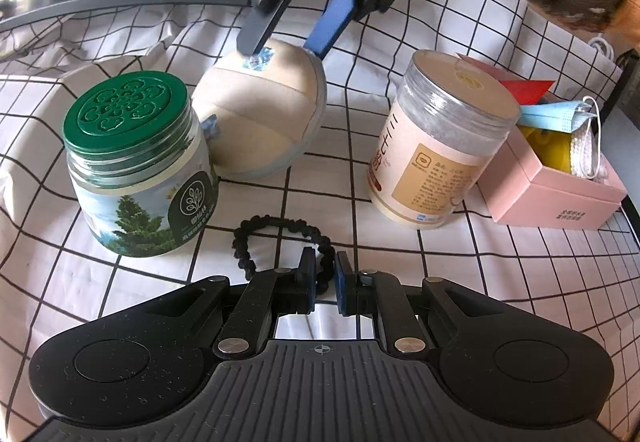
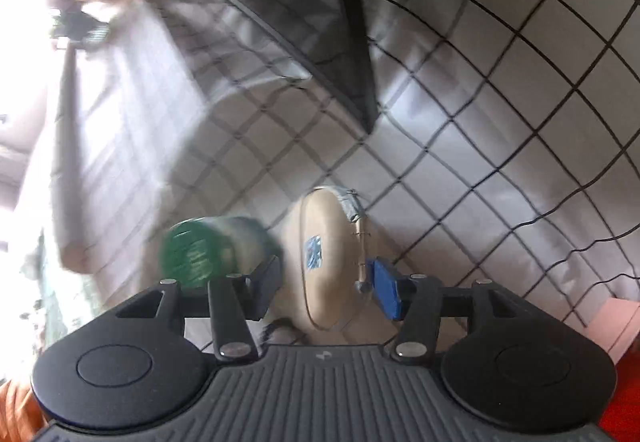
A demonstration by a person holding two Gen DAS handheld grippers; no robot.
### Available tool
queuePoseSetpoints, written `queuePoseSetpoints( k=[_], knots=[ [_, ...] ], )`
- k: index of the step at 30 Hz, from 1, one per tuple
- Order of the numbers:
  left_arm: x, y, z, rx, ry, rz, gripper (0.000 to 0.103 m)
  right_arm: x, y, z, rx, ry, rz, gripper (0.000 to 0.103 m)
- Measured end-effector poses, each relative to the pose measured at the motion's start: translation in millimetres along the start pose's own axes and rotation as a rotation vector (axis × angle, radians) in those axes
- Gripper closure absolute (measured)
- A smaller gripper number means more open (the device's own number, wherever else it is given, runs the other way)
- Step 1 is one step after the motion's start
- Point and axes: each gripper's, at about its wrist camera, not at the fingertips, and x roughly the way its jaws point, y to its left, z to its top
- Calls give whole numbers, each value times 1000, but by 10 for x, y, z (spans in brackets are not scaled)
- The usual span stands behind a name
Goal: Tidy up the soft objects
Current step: 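Close the right tool on the compact case edge and lift it, then carry the compact case over the pink box and open the right tool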
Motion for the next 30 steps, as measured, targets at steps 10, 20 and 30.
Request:
queuePoseSetpoints(
  k=[10, 20, 30],
  knots=[
    [-22, 20, -54, -20, -14, -18, 90, -165, 51, -112, 17, -29, 279, 49],
    [-25, 48, -66, -25, -21, -30, 90, 165, 344, -86, -15, 13, 39, 63],
    [1, -194, 40, 198, 60, 36, 92, -216, 397, -194, -49, -100, -26, 65]
  ],
)
